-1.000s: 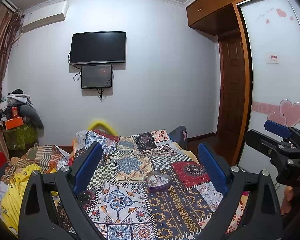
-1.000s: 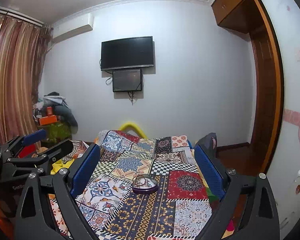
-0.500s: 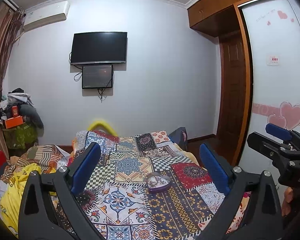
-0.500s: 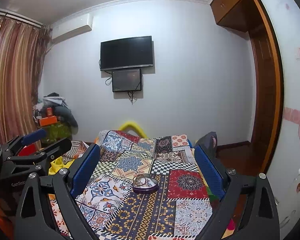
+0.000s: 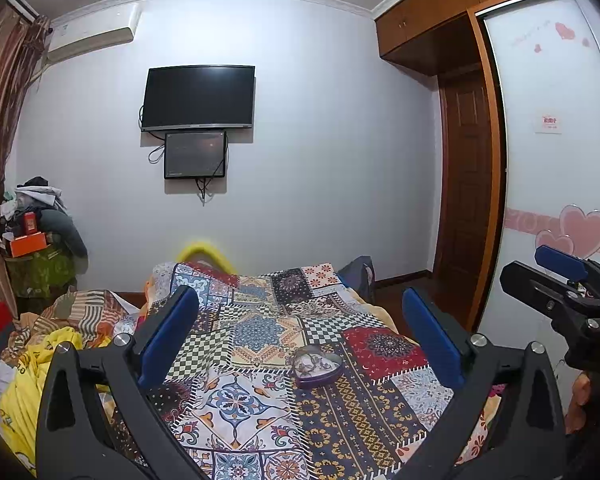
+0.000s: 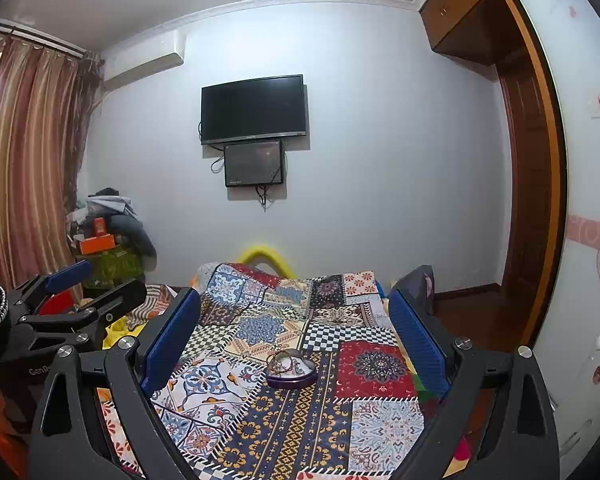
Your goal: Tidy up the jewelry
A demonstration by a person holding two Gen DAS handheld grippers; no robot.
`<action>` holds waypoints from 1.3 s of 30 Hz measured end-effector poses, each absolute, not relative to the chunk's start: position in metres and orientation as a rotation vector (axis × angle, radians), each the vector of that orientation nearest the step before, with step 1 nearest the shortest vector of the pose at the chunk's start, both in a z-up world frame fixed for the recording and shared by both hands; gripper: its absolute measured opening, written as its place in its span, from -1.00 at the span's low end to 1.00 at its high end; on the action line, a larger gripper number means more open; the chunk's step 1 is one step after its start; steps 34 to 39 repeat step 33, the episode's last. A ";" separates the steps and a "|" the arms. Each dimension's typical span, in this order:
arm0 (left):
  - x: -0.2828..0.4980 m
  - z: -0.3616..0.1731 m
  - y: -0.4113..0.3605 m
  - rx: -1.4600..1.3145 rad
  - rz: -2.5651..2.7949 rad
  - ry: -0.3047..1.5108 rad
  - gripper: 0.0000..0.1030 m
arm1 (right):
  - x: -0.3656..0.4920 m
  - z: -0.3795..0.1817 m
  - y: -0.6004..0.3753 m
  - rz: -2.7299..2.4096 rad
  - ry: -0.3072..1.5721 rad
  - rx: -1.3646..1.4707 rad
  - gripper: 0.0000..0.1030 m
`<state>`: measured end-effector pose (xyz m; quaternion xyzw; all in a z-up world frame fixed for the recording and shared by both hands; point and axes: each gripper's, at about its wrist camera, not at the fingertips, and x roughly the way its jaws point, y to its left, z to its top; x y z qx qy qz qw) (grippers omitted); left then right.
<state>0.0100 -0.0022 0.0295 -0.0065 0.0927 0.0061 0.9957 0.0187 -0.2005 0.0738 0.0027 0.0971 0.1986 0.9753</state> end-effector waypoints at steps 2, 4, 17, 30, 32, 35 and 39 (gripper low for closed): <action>0.010 0.030 -0.002 -0.014 0.013 0.182 0.99 | 0.019 0.074 -0.200 0.399 0.197 0.004 0.82; 0.010 0.030 -0.002 -0.014 0.012 0.181 0.99 | 0.020 0.074 -0.200 0.401 0.198 0.004 0.82; 0.008 0.029 0.005 -0.031 -0.010 0.184 0.99 | 0.021 0.073 -0.196 0.396 0.205 0.007 0.82; 0.009 0.029 0.004 -0.028 -0.021 0.185 0.99 | 0.024 0.072 -0.197 0.396 0.210 0.014 0.82; 0.010 0.028 0.003 -0.025 -0.017 0.186 0.99 | 0.024 0.072 -0.197 0.396 0.212 0.015 0.82; 0.011 0.028 0.003 -0.026 -0.018 0.188 0.99 | 0.025 0.072 -0.197 0.396 0.214 0.015 0.82; 0.011 0.028 0.003 -0.026 -0.018 0.188 0.99 | 0.025 0.072 -0.197 0.396 0.214 0.015 0.82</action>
